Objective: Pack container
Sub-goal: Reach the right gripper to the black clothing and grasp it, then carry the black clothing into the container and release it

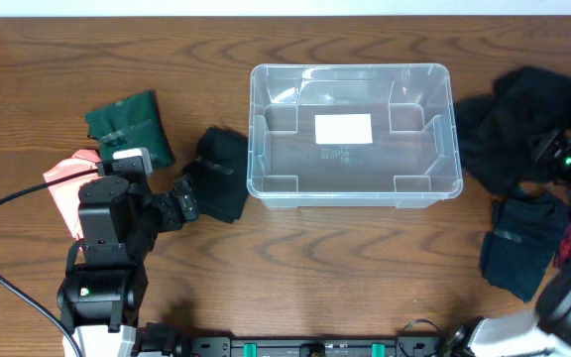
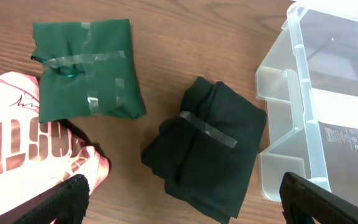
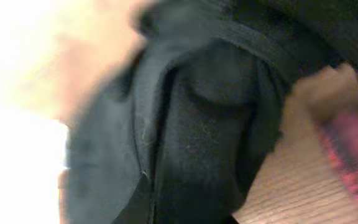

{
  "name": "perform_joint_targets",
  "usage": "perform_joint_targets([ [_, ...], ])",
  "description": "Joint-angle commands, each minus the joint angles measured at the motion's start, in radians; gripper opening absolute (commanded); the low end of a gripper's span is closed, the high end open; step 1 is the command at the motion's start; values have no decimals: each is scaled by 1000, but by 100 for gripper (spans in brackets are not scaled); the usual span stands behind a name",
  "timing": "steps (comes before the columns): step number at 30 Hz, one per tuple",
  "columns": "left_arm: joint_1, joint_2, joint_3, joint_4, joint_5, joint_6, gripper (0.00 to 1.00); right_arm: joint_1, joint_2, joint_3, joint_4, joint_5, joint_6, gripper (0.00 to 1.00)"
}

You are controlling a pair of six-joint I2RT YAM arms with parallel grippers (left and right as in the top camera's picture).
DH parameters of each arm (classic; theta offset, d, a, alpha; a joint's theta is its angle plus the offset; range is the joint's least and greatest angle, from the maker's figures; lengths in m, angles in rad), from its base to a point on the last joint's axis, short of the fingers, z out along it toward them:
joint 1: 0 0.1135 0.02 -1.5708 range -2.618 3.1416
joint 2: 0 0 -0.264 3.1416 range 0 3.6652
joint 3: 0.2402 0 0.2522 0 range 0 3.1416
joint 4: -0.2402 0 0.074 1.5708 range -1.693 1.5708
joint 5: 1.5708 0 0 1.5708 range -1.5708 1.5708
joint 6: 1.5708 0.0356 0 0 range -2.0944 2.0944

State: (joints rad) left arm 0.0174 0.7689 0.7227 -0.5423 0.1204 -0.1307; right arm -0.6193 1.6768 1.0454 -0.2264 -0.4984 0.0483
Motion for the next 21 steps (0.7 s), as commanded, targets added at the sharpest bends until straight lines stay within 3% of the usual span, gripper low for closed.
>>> perform_joint_targets([
  [1,-3,1,19,1,2,5,98,20,-206,57,-6,-28,18,1],
  [7,-3,1,19,0,2,5,98,69,-431,88,-31,-8,18,1],
  [11,-3,1,19,0,2,5,98,167,-516,101,-41,-163,-72,1],
  [15,-3,1,19,-7,2,5,98,310,-525,108,-82,-243,-111,1],
  [21,-3,2,19,-37,2,5,98,560,-453,107,-211,-114,-132,1],
])
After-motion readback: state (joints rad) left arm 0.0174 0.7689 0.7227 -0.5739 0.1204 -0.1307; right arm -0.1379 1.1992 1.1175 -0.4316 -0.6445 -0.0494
